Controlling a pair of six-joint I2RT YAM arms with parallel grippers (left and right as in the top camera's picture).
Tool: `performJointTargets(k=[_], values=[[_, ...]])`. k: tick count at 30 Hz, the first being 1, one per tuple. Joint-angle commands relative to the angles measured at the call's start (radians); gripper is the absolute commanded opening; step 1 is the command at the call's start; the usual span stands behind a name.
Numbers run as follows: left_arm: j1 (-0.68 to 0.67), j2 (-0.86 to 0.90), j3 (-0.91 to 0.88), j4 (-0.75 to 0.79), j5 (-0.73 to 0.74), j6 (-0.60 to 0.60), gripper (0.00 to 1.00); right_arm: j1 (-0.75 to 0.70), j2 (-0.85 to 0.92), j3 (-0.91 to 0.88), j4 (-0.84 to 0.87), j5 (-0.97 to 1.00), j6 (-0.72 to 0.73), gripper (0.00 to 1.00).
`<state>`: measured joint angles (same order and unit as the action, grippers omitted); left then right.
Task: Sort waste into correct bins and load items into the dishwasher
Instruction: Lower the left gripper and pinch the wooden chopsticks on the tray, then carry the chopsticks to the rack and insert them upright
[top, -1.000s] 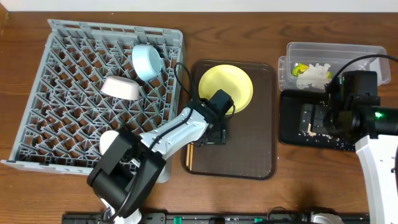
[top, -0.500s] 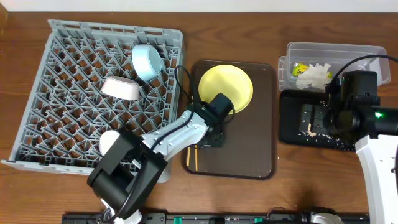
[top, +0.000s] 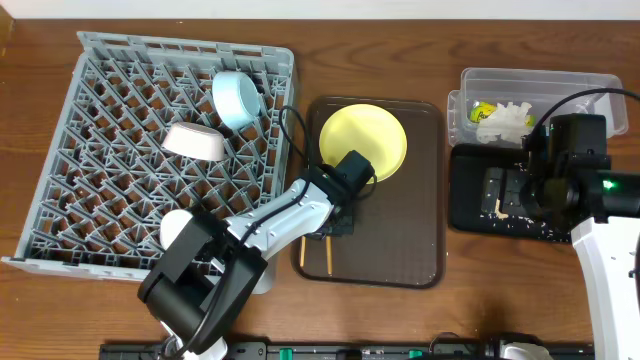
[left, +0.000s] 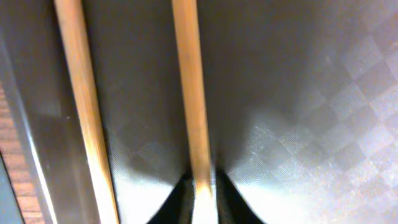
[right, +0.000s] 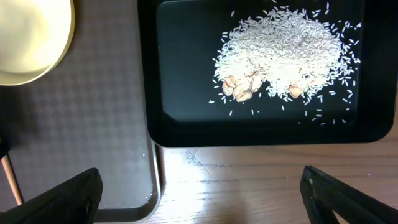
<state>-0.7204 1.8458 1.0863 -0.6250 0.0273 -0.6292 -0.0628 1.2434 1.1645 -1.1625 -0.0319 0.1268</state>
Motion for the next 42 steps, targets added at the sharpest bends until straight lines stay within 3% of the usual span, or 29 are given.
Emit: performJointTargets(k=[1, 15, 19, 23, 27, 33, 42], values=[[-0.001, 0.029, -0.036, -0.005, 0.009, 0.003, 0.08, -0.009, -0.002, 0.016, -0.002, 0.005, 0.014, 0.99], [0.045, -0.079, 0.010, -0.076, -0.026, 0.016, 0.06, -0.009, -0.002, 0.016, -0.005, 0.005, 0.014, 0.99], [0.068, -0.211, 0.010, -0.088, -0.062, 0.106, 0.06, -0.009, -0.002, 0.016, -0.005, 0.005, 0.014, 0.99], [0.080, -0.335, 0.013, -0.116, -0.068, 0.285, 0.06, -0.009, -0.002, 0.016, -0.004, 0.005, 0.014, 0.99], [0.148, -0.413, 0.013, -0.175, -0.096, 0.351, 0.06, -0.009, -0.002, 0.016, -0.005, 0.005, 0.014, 0.99], [0.279, -0.438, 0.013, -0.194, -0.087, 0.480, 0.06, -0.009, -0.002, 0.016, -0.005, 0.005, 0.014, 0.99], [0.360, -0.414, 0.012, -0.185, -0.084, 0.565, 0.06, -0.009, -0.002, 0.016, -0.004, 0.005, 0.014, 0.99]])
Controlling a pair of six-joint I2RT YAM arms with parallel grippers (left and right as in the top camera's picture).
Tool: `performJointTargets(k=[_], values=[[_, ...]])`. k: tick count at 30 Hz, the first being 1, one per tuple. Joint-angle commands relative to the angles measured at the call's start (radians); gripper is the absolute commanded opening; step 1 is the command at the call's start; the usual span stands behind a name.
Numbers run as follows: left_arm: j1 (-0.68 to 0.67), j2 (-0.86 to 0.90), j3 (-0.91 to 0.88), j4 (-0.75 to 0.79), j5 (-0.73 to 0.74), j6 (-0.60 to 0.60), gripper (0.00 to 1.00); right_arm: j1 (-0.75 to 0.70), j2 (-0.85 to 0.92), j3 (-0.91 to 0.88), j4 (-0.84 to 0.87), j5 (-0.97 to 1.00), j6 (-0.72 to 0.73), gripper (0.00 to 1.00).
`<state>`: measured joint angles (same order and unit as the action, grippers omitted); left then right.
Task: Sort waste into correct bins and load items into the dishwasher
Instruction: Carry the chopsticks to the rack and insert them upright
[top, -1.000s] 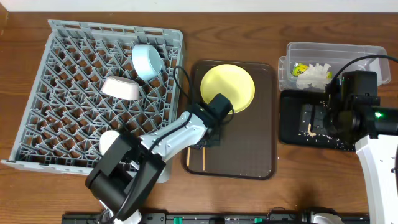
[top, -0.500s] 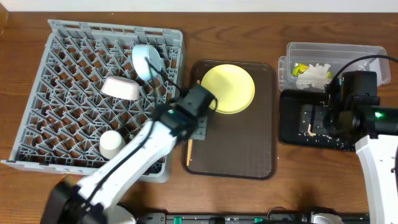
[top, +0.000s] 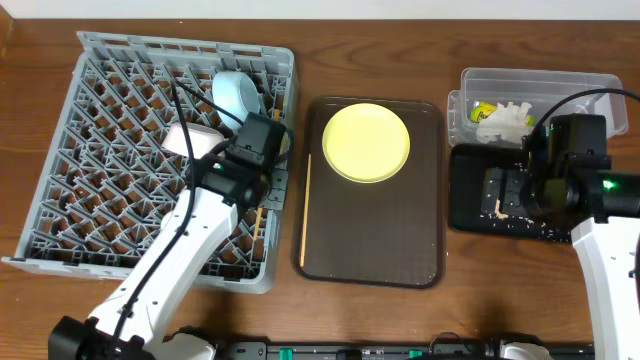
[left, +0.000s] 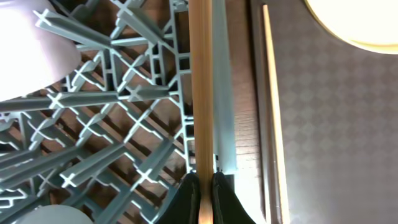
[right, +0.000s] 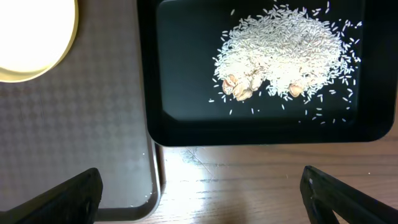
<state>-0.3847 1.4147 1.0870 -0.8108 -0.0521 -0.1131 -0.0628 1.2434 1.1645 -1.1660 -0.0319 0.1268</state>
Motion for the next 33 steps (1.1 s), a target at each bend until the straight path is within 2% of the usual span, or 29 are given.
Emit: performJointTargets(k=[1, 3, 5, 8, 10, 12, 15, 17, 20, 22, 27, 33], values=[[0.026, 0.022, 0.011, 0.002, -0.004, 0.049, 0.06, -0.009, -0.002, 0.016, -0.001, 0.005, 0.014, 0.99], [0.026, 0.036, 0.011, 0.005, -0.004, 0.049, 0.11, -0.009, -0.002, 0.016, -0.001, 0.005, 0.014, 0.99], [0.026, 0.052, 0.011, 0.006, -0.005, 0.049, 0.22, -0.009, -0.002, 0.016, -0.002, 0.005, 0.014, 0.99], [0.026, 0.068, 0.011, 0.014, -0.013, 0.050, 0.25, -0.009, -0.002, 0.016, -0.002, 0.005, 0.014, 0.99], [0.026, 0.068, 0.011, 0.023, -0.028, 0.050, 0.36, -0.009, -0.002, 0.016, -0.002, 0.005, 0.014, 0.99], [0.026, 0.060, 0.013, 0.028, -0.028, 0.049, 0.39, -0.009, -0.002, 0.016, -0.002, 0.005, 0.014, 0.99], [0.026, 0.017, 0.029, 0.027, -0.017, 0.048, 0.40, -0.009, -0.002, 0.016, -0.003, 0.005, 0.014, 0.99], [0.025, -0.016, 0.034, 0.035, 0.041, 0.033, 0.40, -0.009, -0.002, 0.016, -0.002, 0.005, 0.014, 0.99], [0.011, -0.060, 0.034, 0.054, 0.181, -0.043, 0.40, -0.009, -0.002, 0.016, -0.002, 0.005, 0.014, 0.99], [-0.016, -0.062, 0.034, 0.053, 0.202, -0.107, 0.40, -0.009, -0.002, 0.016, -0.001, 0.005, 0.015, 0.99], [-0.116, -0.026, 0.027, 0.055, 0.197, -0.156, 0.40, -0.009, -0.002, 0.016, -0.002, 0.005, 0.015, 0.99], [-0.223, 0.171, 0.027, 0.073, 0.126, -0.309, 0.40, -0.009, -0.002, 0.016, -0.006, 0.005, 0.015, 0.99]])
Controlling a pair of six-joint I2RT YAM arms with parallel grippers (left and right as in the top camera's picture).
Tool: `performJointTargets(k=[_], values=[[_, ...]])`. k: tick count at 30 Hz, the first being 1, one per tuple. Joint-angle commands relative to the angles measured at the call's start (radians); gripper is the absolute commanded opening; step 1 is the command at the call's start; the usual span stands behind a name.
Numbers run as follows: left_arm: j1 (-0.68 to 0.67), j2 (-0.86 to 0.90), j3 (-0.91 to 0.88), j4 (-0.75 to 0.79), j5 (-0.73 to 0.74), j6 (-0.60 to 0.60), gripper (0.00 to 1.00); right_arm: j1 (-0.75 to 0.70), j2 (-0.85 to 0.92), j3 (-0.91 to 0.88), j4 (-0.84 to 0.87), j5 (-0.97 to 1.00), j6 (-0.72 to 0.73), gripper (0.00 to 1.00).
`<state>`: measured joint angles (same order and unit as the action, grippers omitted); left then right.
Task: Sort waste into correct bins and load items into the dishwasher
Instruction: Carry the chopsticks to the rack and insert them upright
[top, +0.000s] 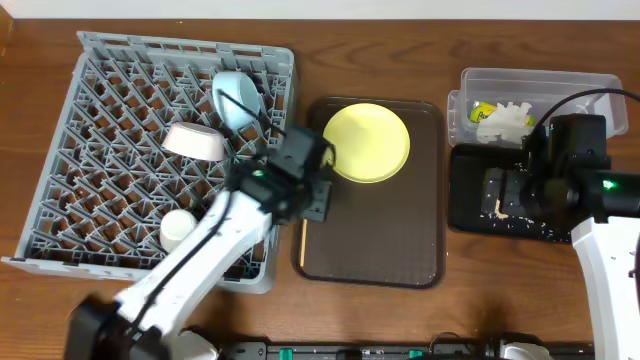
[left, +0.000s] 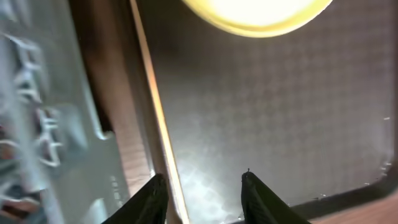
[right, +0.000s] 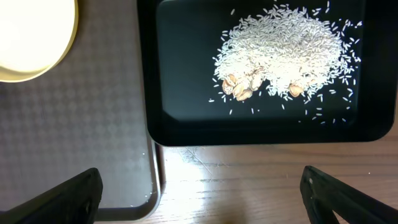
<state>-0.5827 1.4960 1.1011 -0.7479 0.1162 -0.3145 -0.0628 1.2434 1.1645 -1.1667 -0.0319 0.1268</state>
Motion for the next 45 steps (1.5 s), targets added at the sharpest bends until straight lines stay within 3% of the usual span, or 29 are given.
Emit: performJointTargets(k=[1, 5, 15, 20, 21, 28, 34, 38, 45], values=[[-0.030, 0.126, 0.013, 0.018, -0.050, -0.132, 0.40, -0.009, -0.002, 0.016, -0.006, 0.005, 0.015, 0.99], [-0.031, 0.276, 0.013, 0.051, -0.057, -0.171, 0.43, -0.009, -0.002, 0.016, -0.007, 0.005, 0.015, 0.99], [-0.031, 0.394, 0.013, 0.054, -0.079, -0.189, 0.42, -0.009, -0.002, 0.016, -0.008, 0.005, 0.015, 0.99], [-0.030, 0.395, 0.013, 0.054, -0.072, -0.196, 0.08, -0.009, -0.002, 0.016, -0.008, 0.005, 0.015, 0.99], [-0.030, 0.394, 0.013, 0.054, -0.072, -0.196, 0.06, -0.009, -0.002, 0.016, -0.008, 0.005, 0.015, 0.99], [-0.028, 0.308, 0.032, 0.021, -0.073, -0.190, 0.06, -0.009, -0.002, 0.016, -0.012, 0.005, 0.014, 0.99], [-0.001, 0.127, 0.167, -0.159, -0.180, -0.059, 0.06, -0.009, -0.002, 0.016, -0.012, 0.005, 0.014, 0.99], [0.087, 0.074, 0.225, -0.217, -0.188, 0.038, 0.06, -0.009, -0.002, 0.016, -0.012, 0.005, 0.014, 0.99], [0.229, 0.093, 0.224, -0.223, -0.188, 0.086, 0.06, -0.009, -0.002, 0.016, -0.012, 0.005, 0.014, 0.99]])
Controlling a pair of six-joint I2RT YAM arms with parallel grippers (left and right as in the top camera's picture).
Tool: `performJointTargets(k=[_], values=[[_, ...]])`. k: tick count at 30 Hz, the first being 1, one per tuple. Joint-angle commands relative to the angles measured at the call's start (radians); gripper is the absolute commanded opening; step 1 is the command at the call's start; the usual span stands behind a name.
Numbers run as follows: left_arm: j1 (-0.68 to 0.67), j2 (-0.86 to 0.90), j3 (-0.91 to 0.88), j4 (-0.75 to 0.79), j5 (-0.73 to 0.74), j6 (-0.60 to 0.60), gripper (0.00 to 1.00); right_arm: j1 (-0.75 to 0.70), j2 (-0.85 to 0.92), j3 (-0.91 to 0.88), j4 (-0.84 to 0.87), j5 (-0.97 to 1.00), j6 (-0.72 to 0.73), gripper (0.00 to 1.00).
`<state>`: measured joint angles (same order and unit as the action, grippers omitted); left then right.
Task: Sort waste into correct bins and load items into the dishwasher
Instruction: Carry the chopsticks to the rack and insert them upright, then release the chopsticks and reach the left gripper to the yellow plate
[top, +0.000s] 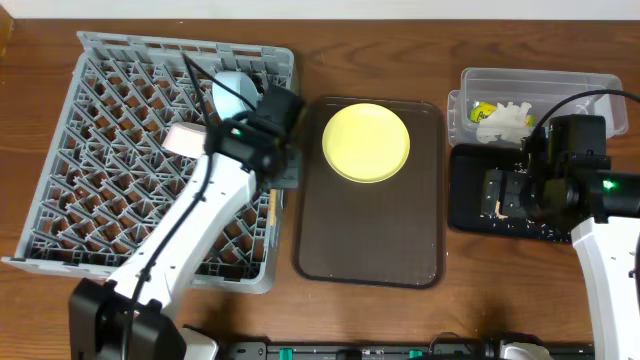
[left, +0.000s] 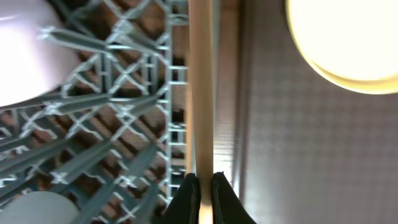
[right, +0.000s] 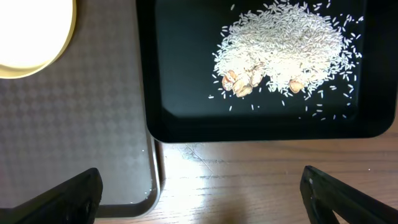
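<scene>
My left gripper is shut on a wooden chopstick that runs straight up the left wrist view. It hangs over the right edge of the grey dish rack, beside the brown tray. Overhead, the left gripper is at the rack's right side, and a chopstick shows just below it. A yellow plate lies on the tray. My right gripper is open above the table by the black tray of rice.
The rack holds a light blue cup and a pale bowl. A clear bin with crumpled waste stands at the back right, behind the black tray. Bare wood lies between the two trays.
My left gripper was open over the tray's left edge beside the remaining chopstick. Now it is shut on that chopstick over the rack's right edge, and no chopstick lies on the tray.
First my left gripper was shut on one of two chopsticks on the tray. Then it held that one over the rack's right side. Then it was open by the second chopstick on the tray, which it now holds at the rack. The right arm stayed still.
</scene>
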<state>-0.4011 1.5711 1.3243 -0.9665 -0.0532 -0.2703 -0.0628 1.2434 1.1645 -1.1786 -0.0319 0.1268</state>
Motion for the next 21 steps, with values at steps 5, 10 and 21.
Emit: performJointTargets(k=[5, 10, 21], values=[[0.089, 0.059, 0.000, -0.005, -0.019, 0.058, 0.07, -0.009, -0.002, 0.016, 0.001, 0.005, 0.014, 0.99], [0.089, 0.096, -0.001, -0.004, -0.019, 0.058, 0.30, -0.009, -0.002, 0.016, 0.000, 0.005, 0.014, 0.99], [0.072, -0.077, 0.078, 0.035, 0.114, 0.096, 0.60, -0.009, -0.002, 0.016, 0.004, 0.005, 0.014, 0.99]])
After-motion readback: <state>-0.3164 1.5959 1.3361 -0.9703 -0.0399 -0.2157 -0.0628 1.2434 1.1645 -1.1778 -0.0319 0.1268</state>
